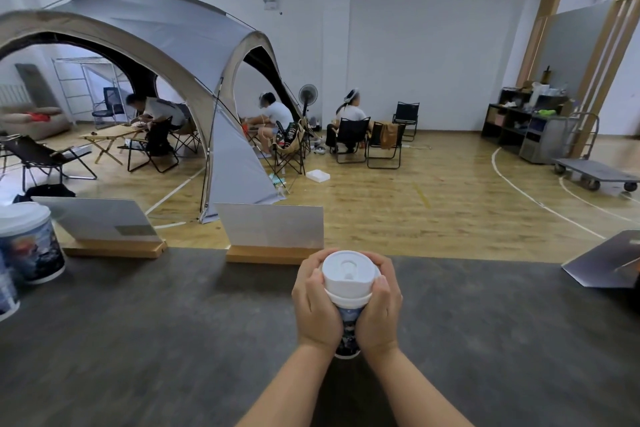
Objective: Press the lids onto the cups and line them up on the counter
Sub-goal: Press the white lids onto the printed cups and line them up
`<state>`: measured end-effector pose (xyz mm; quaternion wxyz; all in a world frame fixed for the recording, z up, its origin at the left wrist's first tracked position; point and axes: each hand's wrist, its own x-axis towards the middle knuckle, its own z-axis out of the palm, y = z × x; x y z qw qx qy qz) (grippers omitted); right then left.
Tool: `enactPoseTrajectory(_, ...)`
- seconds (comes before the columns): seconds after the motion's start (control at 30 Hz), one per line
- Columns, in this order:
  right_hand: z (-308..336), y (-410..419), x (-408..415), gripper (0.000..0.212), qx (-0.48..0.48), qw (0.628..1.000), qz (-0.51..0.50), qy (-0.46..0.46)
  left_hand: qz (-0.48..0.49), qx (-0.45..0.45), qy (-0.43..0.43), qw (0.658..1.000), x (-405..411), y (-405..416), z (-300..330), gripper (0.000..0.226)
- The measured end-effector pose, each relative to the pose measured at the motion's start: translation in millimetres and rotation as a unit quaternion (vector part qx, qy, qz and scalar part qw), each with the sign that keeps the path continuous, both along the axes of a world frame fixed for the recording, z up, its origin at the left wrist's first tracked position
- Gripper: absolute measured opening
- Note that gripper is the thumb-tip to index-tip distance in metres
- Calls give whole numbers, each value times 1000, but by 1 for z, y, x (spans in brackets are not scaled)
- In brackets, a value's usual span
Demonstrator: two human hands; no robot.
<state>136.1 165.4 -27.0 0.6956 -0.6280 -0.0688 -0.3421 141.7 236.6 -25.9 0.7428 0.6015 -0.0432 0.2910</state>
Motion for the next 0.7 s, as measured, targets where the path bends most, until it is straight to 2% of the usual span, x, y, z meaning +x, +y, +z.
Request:
enactPoseTrajectory(0.23,-5,1,3,31,21,1000,2,5,-16,7,4,1000,-2,0,2,36)
enactPoseTrajectory(0.4,-5,2,3,38,28,1000,5,8,-15,17,15,1000,-6,3,8,34)
enactPoseTrajectory(0.6,0,2,-2,36,16,1000,17,17,-2,18,23,1000,-9,3,8,36)
enactPoseTrajectory(0.7,6,3,-7,33,29,999,19,32,16,48,19,999,-11,7,10,24)
